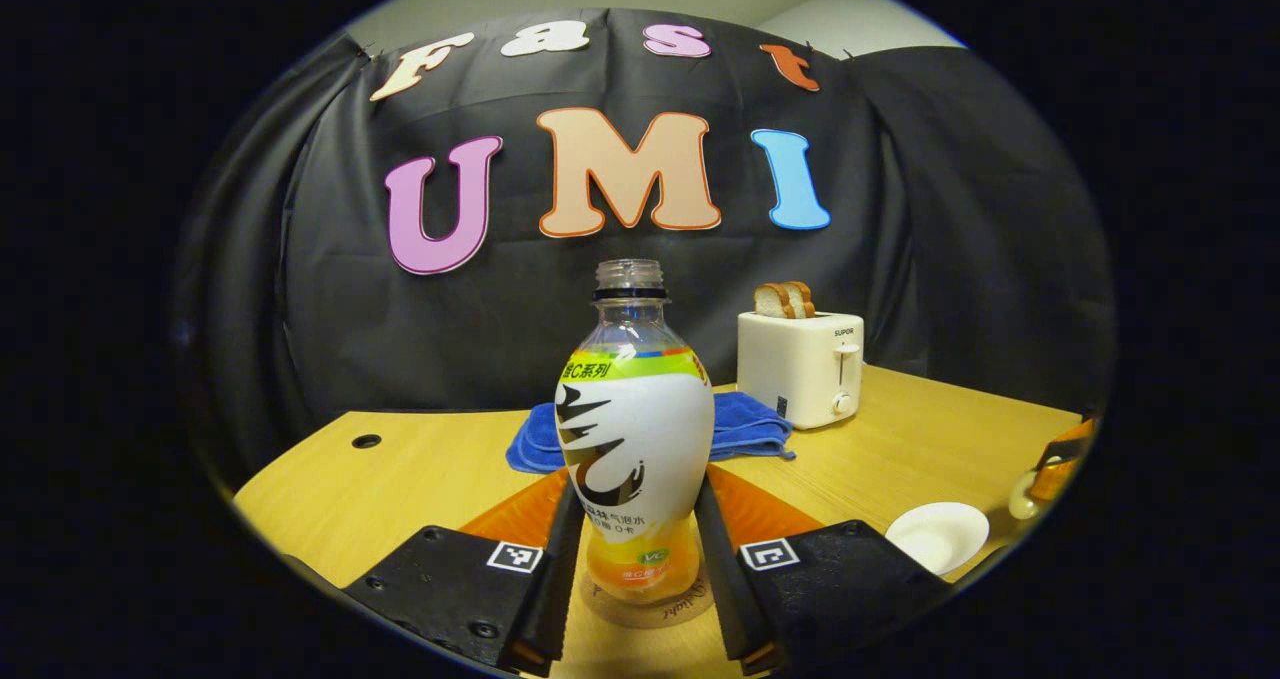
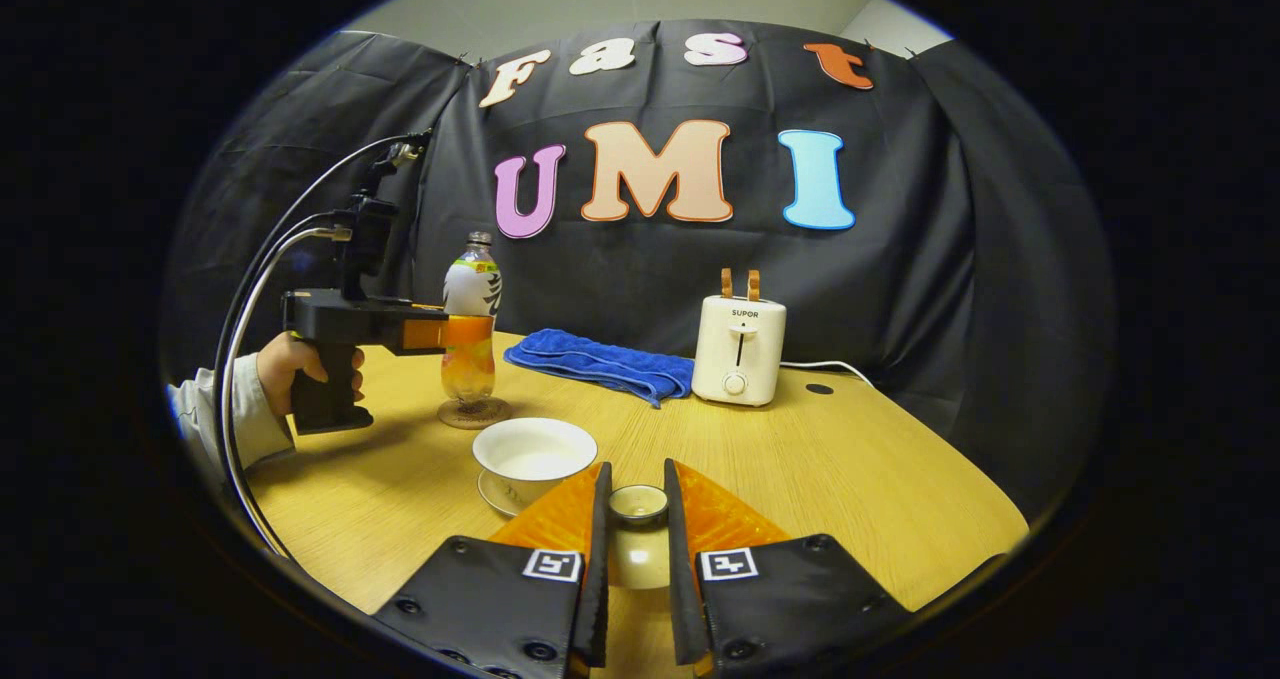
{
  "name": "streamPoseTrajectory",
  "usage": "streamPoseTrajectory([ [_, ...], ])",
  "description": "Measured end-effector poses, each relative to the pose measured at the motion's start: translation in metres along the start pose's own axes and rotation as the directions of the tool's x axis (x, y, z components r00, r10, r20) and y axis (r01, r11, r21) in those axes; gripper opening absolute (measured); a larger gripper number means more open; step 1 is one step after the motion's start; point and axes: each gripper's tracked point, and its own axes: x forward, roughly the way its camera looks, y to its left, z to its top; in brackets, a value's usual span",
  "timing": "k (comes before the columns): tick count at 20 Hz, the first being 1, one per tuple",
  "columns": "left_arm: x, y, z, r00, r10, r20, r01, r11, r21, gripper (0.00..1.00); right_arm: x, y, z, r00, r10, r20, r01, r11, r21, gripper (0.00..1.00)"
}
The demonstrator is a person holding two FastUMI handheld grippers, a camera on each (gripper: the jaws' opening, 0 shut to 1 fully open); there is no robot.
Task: Open the teacup lid with one hand, grasp the water bottle and pour water into the teacup with the other hand; after pouring, place the water bottle on the coaster and then close the teacup lid.
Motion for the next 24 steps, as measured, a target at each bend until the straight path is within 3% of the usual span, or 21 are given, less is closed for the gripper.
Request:
streamPoseTrajectory([
  [9, 0.0, 0.002, -0.015, 1.0, 0.012, -0.023, -0.014, 0.998, -0.062, 0.58, 0.006, 0.011, -0.006, 1.0, 0.018, -0.013, -0.018, 1.0, -0.006, 0.29],
  [24, -0.004, 0.0, -0.024, 0.998, 0.007, -0.059, -0.01, 0.998, -0.055, 0.78, 0.007, 0.03, 0.008, 0.999, 0.05, 0.008, -0.05, 0.999, -0.018, 0.29],
])
